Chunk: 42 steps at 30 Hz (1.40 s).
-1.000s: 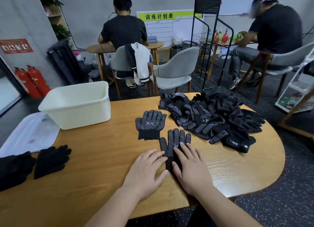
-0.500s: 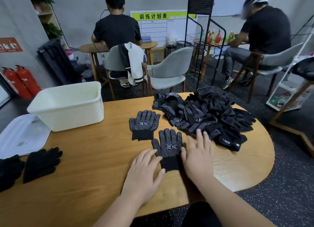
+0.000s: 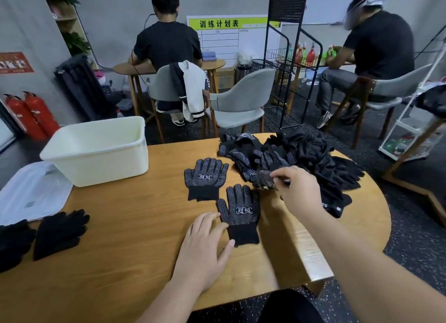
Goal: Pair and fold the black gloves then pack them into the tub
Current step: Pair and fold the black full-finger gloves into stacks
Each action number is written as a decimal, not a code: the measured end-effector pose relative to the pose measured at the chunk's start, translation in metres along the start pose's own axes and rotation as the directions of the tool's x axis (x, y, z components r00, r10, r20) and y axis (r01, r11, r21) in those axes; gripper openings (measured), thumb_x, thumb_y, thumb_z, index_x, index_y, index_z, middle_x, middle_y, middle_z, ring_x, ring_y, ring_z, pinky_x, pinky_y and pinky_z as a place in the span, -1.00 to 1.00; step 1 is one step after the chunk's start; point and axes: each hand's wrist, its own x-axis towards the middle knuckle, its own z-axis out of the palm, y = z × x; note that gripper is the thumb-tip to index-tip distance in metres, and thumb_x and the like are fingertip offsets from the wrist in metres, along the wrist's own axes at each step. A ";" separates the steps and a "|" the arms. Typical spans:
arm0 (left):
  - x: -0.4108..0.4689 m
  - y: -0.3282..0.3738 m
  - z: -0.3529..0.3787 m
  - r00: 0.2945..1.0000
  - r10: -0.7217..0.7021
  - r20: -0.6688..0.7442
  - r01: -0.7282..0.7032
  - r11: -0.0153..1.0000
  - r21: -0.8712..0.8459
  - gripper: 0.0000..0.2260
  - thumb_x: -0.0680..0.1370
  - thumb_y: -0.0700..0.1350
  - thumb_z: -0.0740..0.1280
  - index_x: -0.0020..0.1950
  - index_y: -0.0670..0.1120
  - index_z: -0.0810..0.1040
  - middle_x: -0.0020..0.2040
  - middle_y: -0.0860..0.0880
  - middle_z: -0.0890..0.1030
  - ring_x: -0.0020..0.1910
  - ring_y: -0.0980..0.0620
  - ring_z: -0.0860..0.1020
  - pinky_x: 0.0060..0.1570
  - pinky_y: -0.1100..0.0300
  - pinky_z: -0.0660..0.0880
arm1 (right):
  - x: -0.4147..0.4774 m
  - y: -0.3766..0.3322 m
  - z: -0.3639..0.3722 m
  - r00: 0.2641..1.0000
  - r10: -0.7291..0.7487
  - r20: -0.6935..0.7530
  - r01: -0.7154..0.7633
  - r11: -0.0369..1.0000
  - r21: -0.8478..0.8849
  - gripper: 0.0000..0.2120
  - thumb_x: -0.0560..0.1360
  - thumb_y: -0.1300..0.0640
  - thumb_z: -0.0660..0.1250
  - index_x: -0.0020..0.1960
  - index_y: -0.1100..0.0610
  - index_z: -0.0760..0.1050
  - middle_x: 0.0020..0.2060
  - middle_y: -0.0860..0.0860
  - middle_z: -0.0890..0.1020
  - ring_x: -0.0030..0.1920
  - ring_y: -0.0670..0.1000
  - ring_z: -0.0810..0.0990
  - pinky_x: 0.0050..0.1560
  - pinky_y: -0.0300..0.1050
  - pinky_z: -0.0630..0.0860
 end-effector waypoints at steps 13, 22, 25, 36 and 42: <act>-0.003 0.000 0.000 1.000 -0.017 -0.013 0.016 1.000 -0.018 -0.54 0.67 0.30 0.06 0.45 0.15 0.48 0.53 0.16 0.26 0.59 0.10 0.12 0.57 0.06 0.22 | 0.033 -0.037 -0.049 0.939 0.069 0.336 -0.250 0.810 0.531 -0.69 0.59 0.24 0.47 0.20 -0.13 0.71 0.05 -0.02 0.74 0.04 -0.06 0.68 0.04 -0.24 0.58; -0.003 0.001 -0.003 1.000 0.003 -0.006 -0.003 1.000 -0.003 -0.51 0.67 0.30 0.03 0.47 0.13 0.48 0.54 0.16 0.27 0.59 0.12 0.11 0.57 0.08 0.18 | 0.002 -0.020 0.001 0.843 0.443 0.306 -0.538 0.711 0.452 -0.80 0.62 0.21 0.34 0.13 0.07 0.72 -0.12 0.06 0.75 -0.11 0.14 0.77 0.09 0.14 0.70; -0.003 0.001 -0.002 0.999 0.034 0.002 -0.034 0.999 0.001 -0.50 0.67 0.30 0.03 0.48 0.13 0.48 0.52 0.20 0.31 0.58 0.14 0.12 0.58 0.11 0.14 | -0.019 0.007 0.022 0.904 0.264 0.337 -0.215 0.961 -0.177 -0.75 0.54 0.10 0.38 0.17 -0.09 0.70 -0.01 -0.08 0.74 0.07 0.08 0.70 0.15 -0.02 0.61; 0.000 -0.001 0.005 0.996 0.093 -0.005 -0.093 0.995 -0.027 -0.55 0.68 0.27 0.11 0.45 0.14 0.54 0.47 0.25 0.43 0.53 0.15 0.22 0.54 0.09 0.20 | -0.020 0.015 0.042 0.948 -0.042 0.314 0.178 0.891 -0.418 -0.46 0.52 -0.14 0.47 0.48 -0.15 0.48 0.24 -0.16 0.63 0.36 0.07 0.43 0.24 0.08 0.43; 0.002 -0.001 0.003 0.992 0.124 0.010 -0.124 0.992 -0.033 -0.54 0.66 0.28 0.12 0.47 0.15 0.54 0.50 0.25 0.42 0.53 0.13 0.22 0.54 0.07 0.20 | -0.011 0.011 0.046 0.973 -0.045 0.225 0.132 0.910 -0.393 -0.62 0.52 0.04 0.46 0.33 -0.07 0.62 0.05 -0.09 0.71 0.18 0.09 0.53 0.10 0.03 0.52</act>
